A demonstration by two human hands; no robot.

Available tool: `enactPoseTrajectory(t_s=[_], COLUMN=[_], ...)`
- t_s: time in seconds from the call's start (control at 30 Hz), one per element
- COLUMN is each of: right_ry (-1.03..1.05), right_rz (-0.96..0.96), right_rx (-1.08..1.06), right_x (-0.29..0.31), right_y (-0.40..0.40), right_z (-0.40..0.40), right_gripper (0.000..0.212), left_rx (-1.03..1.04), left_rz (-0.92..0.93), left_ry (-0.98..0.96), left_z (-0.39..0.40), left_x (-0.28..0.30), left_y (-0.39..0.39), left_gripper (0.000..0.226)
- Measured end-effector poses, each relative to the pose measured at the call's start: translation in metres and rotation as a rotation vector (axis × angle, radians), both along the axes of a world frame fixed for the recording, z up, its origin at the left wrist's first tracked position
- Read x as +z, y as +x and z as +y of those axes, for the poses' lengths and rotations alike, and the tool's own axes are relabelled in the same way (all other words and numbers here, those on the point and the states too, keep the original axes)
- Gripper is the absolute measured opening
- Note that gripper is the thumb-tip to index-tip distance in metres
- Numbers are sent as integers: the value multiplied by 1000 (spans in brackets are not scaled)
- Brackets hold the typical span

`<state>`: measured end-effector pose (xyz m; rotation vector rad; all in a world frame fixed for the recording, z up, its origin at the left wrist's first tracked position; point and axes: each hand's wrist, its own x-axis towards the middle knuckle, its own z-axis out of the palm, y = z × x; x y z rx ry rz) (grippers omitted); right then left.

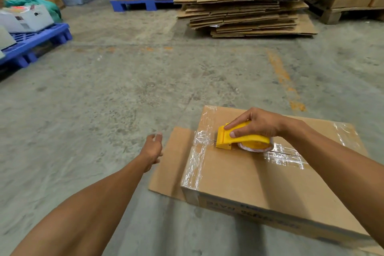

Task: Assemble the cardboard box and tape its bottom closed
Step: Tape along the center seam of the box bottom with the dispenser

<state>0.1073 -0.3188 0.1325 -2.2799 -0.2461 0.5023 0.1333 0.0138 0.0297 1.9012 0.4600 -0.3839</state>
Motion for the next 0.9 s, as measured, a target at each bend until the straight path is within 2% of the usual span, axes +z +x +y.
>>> enactPoseTrajectory(t_s=[0.03, 0.07, 0.13, 0.2, 0.3, 0.4, 0.47, 0.53, 0.63, 0.7, 0.8, 0.9], right_ry=[3, 3, -3, -13, -8, -6, -11, -9, -13, -21, -28, 100], right_rz=[2, 3, 4, 3, 12, 11, 12, 19, 37, 49, 72, 262], right_rx=[0, 0, 2, 2, -15, -25, -23, -25, -18, -21, -9, 42], right_x=[0, 0, 0, 1, 2, 3, 4, 5, 7, 10, 12, 13], right_y=[0, 0, 0, 1, 1, -1, -3, -4, -5, -6, -7, -8], right_z=[0, 0, 0, 1, 0, 0, 2, 3, 4, 5, 5, 4], right_gripper=[30, 30, 29, 30, 29, 29, 28, 28, 31, 32, 33, 41], left_rx=[-31, -77, -195, -340, -507, -557, -592, -645, -729, -772, -897, -924], left_rz=[-90, -181, -362, -449, -427, -333, -332, -339, -386, -520, -642, -653], left_ry=[45, 69, 56, 47, 43, 39, 110, 231, 558, 751, 816, 832], left_z=[3, 2, -13, -34, -60, -77, -83, -86, -90, -95, -103, -104], left_x=[2, 7, 22, 35, 32, 23, 19, 16, 14, 14, 12, 7], left_y=[1, 1, -10, -24, -37, -41, -40, -40, -45, -47, -50, -51], left_gripper=[79, 80, 63, 56, 60, 75, 84, 83, 74, 67, 64, 68])
